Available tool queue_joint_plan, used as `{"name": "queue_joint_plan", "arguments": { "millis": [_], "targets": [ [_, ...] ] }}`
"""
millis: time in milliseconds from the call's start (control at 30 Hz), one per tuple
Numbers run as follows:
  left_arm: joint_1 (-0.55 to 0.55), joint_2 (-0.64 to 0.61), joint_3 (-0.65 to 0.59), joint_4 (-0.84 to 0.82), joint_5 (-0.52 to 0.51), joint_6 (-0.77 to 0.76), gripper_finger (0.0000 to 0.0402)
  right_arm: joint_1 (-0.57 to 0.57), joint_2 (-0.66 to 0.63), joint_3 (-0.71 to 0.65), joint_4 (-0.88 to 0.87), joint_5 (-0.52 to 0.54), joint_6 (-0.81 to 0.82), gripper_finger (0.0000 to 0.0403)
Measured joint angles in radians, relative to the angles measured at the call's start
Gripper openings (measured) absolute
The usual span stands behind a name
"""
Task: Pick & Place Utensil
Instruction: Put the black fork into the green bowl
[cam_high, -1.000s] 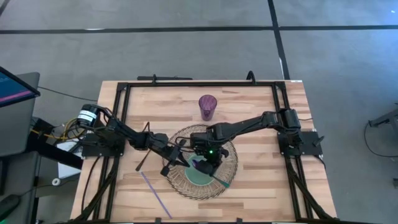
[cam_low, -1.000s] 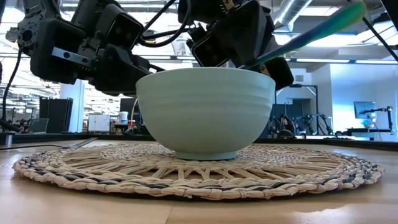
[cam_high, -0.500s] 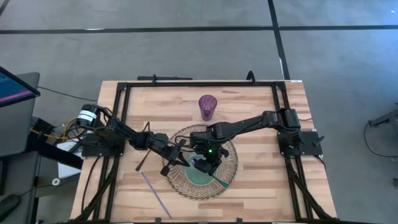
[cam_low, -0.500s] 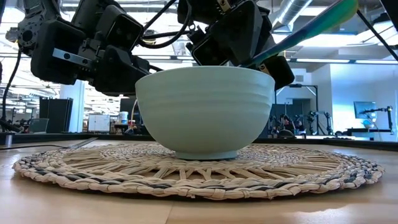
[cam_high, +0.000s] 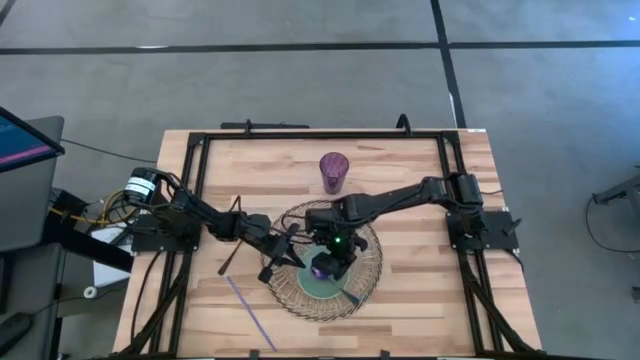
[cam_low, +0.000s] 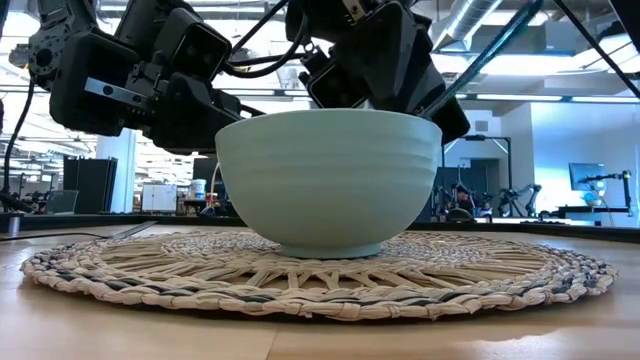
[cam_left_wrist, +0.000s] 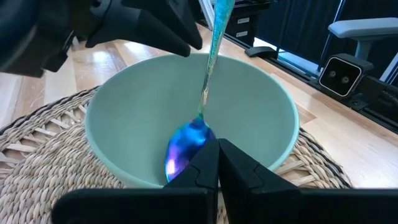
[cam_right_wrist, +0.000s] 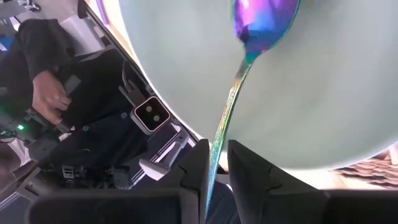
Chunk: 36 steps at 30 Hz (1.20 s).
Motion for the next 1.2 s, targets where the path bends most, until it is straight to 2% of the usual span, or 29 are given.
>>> {"name": "queue_joint_plan", "arguments": {
  "millis": [333, 667, 900, 1000, 1200],
  "targets": [
    [0.0, 0.0, 0.0, 0.0, 0.0, 0.0, 0.0009, -0.02, 0.0, 0.0, 0.003, 0.004, -0.014, 0.0052],
    [0.0, 0.0, 0.0, 0.023, 0.0, 0.0, 0.0009, -0.017, -0.007, 0.04, -0.012, -0.017, -0.141, 0.0052],
    [-0.001, -0.074, -0.002, 0.027, -0.017, 0.0, 0.0006, -0.017, -0.007, 0.131, -0.036, 0.034, -0.255, 0.0052],
    [0.0, -0.127, -0.006, 0.026, -0.03, -0.021, 0.0007, -0.017, -0.008, 0.175, -0.096, 0.064, -0.315, 0.0052],
    [-0.001, -0.236, -0.044, 0.026, -0.037, -0.082, 0.0011, -0.016, -0.008, 0.249, -0.297, 0.189, -0.52, 0.0052]
  ]
}}
